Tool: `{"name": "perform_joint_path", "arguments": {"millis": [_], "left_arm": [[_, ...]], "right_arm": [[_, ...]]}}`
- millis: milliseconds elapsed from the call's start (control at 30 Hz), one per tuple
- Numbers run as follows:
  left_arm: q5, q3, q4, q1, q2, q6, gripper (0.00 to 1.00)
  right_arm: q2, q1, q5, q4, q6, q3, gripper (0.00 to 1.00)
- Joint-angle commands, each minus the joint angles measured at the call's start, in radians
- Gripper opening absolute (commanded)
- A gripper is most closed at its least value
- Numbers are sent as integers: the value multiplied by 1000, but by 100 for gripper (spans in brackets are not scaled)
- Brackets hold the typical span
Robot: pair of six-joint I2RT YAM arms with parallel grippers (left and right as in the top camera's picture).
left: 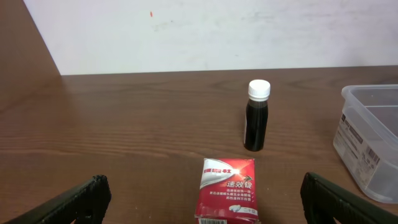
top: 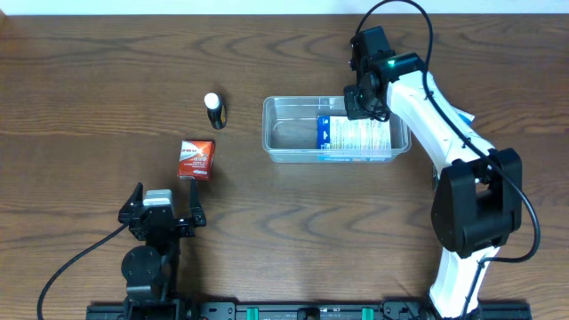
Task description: Pack container
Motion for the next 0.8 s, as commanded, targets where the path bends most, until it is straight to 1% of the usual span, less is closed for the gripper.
{"name": "perform_joint_path", "arguments": {"millis": [0,167,333,400,533,633,767], "left_arm": [[6,-31,-14,-2,-6,10,98],[6,-31,-13,-2,-6,10,98],[6,-31,-14,-2,-6,10,98],[6,-31,-13,-2,-6,10,98],[6,-31,-14,-2,-6,10,98],[6,-31,-14,-2,-6,10,98],[6,-31,-13,-2,-6,10,98]], "right_arm": [[-61,5,-16,-9,18,-2,1],[-68,18,-105,-32,23,-4,1],[-66,32,-106,-41,131,-17,1],[-66,37,-106,-35,197,-29,2],[-66,63,-106,23,303,-83,1],[-66,97,-106,80,327,-125,1],[-66,151,-84,119,359,-138,1]]}}
